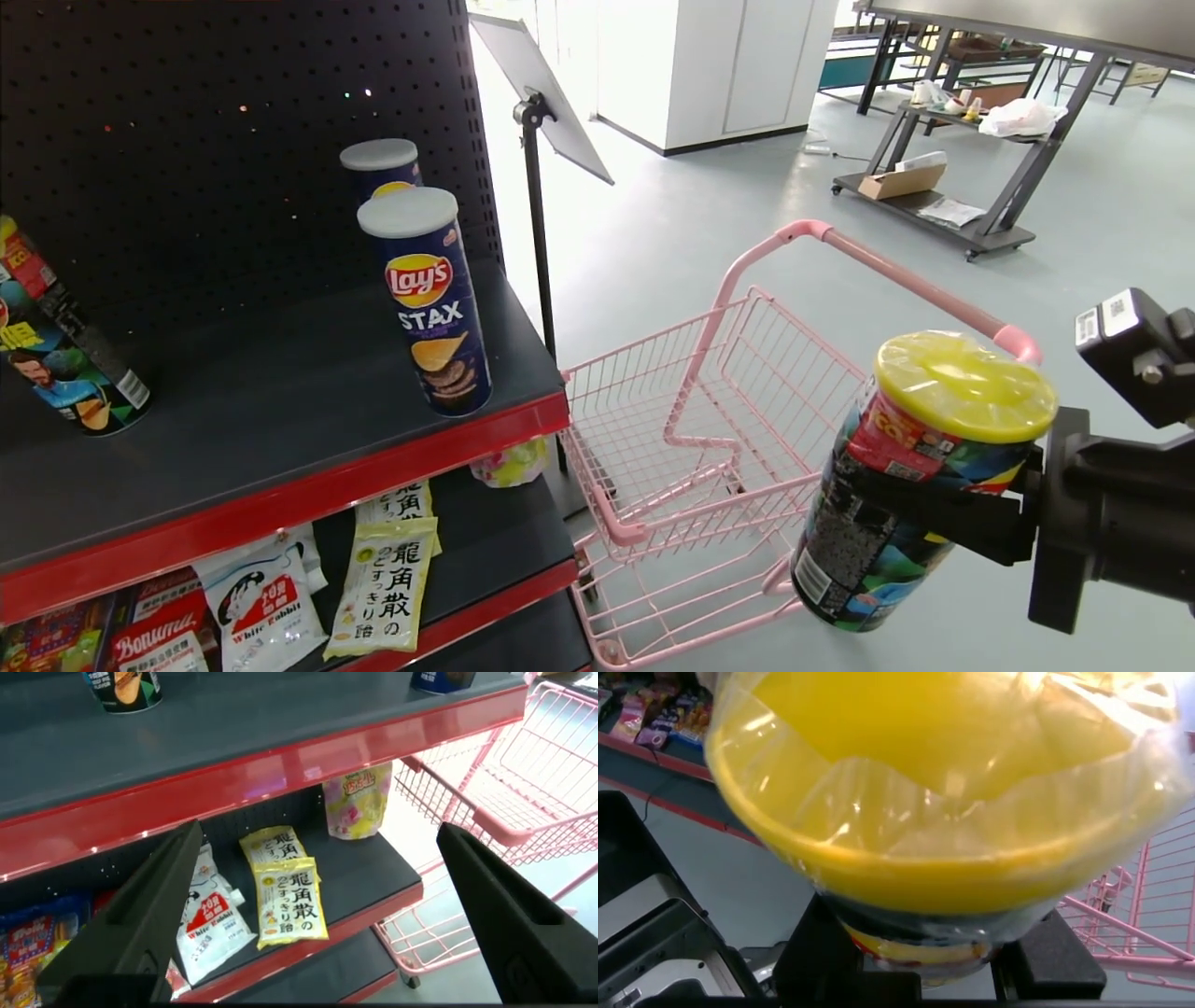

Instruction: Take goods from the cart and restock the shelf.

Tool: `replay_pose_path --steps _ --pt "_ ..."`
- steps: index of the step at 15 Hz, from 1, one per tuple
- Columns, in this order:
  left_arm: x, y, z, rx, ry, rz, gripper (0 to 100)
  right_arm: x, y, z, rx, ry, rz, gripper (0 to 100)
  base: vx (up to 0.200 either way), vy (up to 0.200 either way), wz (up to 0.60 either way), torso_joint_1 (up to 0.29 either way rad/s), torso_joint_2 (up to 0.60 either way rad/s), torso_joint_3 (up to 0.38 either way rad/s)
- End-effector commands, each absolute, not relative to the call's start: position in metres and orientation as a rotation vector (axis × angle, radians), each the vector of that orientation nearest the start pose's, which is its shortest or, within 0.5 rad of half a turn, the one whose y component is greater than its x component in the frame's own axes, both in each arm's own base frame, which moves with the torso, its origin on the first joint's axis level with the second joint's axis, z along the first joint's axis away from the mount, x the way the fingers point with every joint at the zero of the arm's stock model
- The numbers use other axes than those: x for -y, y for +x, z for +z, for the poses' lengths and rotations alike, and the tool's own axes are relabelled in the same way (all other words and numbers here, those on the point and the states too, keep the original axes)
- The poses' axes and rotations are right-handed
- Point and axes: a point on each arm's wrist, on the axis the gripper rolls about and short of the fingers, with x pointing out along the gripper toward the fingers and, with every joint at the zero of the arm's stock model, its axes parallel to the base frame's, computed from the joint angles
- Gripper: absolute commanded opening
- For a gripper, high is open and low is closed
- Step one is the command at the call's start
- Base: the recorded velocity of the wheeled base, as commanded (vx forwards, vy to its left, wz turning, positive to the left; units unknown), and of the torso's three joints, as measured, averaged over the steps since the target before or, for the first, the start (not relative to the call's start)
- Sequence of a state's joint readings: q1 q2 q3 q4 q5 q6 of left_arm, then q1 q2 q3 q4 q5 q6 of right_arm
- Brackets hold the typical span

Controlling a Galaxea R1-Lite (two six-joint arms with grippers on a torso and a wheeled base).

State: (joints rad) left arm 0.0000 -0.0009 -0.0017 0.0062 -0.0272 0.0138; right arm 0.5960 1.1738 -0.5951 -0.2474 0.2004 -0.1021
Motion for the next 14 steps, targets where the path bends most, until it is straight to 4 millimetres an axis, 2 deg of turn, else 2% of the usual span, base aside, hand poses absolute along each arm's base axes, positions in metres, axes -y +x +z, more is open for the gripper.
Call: replay_pose_path --steps 1,3,8,14 --pt "0.0006 -0.0229 0.0753 -0.004 0.014 -0.028 100 -0.0986 0.1371 0.2099 -0.299 -0.164 0.807 0 -0.2 0.0 0.0 0.007 0.01 -0.002" --pt "0.0006 -0.0229 0.0753 -0.004 0.012 -0.028 100 -0.0988 0.1374 0.2097 -0.301 -0.165 0.807 0 -0.2 0.0 0.0 0.0 0.0 0.0" --pt "0.0006 -0.0229 0.0753 -0.004 0.012 -0.028 100 -0.099 0.1379 0.2087 -0.305 -0.166 0.806 0 0.0 0.0 0.0 0.0 0.0 0.0" --pt "0.0006 -0.0229 0.0753 -0.004 0.014 -0.028 100 -0.0981 0.1365 0.2053 -0.316 -0.168 0.806 0 0.0 0.0 0.6 0.01 0.01 0.001"
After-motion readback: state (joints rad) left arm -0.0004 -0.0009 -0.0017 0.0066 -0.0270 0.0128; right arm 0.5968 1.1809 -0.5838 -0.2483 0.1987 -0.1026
